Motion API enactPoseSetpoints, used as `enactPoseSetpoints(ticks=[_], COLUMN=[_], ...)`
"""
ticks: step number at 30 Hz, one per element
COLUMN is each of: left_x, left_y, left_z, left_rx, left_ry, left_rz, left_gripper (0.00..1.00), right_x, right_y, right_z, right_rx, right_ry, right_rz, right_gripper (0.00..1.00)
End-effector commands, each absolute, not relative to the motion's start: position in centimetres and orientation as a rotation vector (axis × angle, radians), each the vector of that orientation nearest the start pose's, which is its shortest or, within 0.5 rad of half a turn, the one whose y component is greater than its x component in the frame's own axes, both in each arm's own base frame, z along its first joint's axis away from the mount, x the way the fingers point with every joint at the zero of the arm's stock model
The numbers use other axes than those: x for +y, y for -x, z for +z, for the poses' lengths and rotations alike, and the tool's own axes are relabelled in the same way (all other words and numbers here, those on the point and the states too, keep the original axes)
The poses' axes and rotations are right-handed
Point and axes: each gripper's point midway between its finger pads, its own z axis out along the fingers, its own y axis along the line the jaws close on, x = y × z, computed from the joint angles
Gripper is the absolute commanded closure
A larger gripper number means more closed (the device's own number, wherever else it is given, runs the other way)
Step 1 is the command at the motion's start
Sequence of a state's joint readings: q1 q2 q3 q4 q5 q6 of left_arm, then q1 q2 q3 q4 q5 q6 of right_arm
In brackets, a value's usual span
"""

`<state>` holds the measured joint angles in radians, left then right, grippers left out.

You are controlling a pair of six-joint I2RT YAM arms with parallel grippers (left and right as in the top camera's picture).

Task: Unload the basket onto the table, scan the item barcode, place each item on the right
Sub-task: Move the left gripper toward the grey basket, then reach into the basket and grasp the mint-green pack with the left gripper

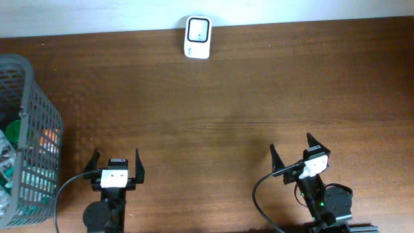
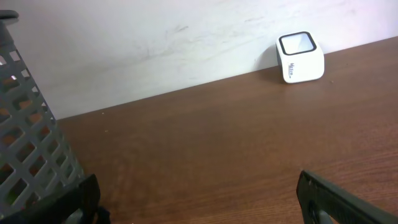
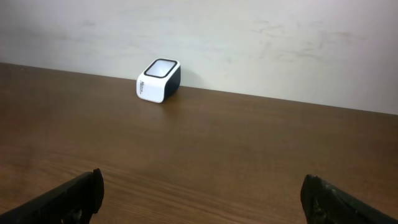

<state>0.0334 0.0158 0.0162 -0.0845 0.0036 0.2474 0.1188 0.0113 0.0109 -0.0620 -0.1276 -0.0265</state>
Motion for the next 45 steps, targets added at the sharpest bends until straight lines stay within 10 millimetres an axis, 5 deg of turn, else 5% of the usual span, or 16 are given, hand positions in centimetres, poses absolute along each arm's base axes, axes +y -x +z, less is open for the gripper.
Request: enactPoseSetpoints(ticks=[1, 22, 27, 33, 37, 41, 45], left_x=[0.5, 1.5, -0.6, -0.7, -0.5, -0.5, -1.3], left_y=[-24.6, -24.6, -24.3, -24.6, -28.3, -30.4, -33.2], left_z=[15.6, 15.9, 18.6, 26.6, 33.3, 35.3, 33.6], left_rx=[1.648, 1.639, 1.574, 1.679, 1.950, 2.241, 2.347], left_ry=[-0.205, -0.161, -0.172, -0.114, -0.113, -0.112, -0.131], left_rz=[0.208, 0.256, 0.089, 0.018, -0.005, -0.038, -0.108], left_gripper=[0.01, 0.01, 0.01, 0.01, 0.01, 0.01, 0.01], right_x=[5.1, 5.1, 5.1, 5.1, 5.1, 5.1, 5.1], right_y=[-24.1, -24.1, -24.1, -24.1, -24.1, -24.1, -24.1], right_z=[15.8, 15.8, 15.8, 15.8, 15.8, 15.8, 15.8], right_rx=[1.629, 1.629, 1.629, 1.629, 1.629, 1.629, 1.629], right_ry=[0.214, 0.214, 0.214, 0.214, 0.214, 0.214, 0.214], right_rz=[0.173, 0.173, 0.173, 0.173, 0.173, 0.173, 0.173], right_gripper=[0.02, 0.02, 0.02, 0.02, 0.02, 0.02, 0.02])
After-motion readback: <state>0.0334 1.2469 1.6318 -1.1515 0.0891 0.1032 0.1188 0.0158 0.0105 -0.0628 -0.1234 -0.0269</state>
